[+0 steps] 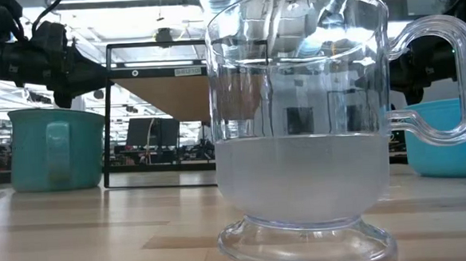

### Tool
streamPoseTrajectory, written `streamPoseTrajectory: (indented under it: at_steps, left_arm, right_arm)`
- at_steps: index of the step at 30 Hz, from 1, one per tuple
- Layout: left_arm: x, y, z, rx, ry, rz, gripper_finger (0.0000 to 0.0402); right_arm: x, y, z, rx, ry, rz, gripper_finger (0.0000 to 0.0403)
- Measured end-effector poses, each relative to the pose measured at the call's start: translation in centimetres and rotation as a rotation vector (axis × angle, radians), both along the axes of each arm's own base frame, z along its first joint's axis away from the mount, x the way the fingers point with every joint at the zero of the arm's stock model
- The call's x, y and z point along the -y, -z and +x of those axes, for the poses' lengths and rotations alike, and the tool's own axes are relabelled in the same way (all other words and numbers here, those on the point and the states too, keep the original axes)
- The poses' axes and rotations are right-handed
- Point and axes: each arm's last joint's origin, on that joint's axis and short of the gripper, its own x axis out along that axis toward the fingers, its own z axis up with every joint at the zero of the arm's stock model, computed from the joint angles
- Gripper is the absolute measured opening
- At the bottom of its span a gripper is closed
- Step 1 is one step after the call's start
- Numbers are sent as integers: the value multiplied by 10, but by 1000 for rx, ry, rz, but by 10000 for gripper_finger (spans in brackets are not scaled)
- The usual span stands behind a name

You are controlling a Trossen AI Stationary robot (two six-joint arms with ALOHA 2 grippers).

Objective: Stack small to large cups/mugs on shelf

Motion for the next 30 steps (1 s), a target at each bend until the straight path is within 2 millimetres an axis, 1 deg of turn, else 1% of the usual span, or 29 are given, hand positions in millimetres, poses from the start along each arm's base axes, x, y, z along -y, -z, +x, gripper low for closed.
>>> streamPoseTrajectory:
  at_steps: [12, 18, 26, 30]
  left_arm:
    - [0, 0, 0, 1, 0, 0, 114]
    - [0, -1, 0, -19, 1, 54, 114]
    - [0, -1, 0, -5, 1, 35, 114]
    - [1, -1, 1, -1, 29, 31, 114]
  right_arm:
    - [0, 0, 0, 0, 0, 0, 33]
    - [0, 0, 0, 0, 1, 0, 33]
    - [0, 0, 0, 0, 0, 0, 33]
    - [0, 0, 0, 0, 0, 0, 33]
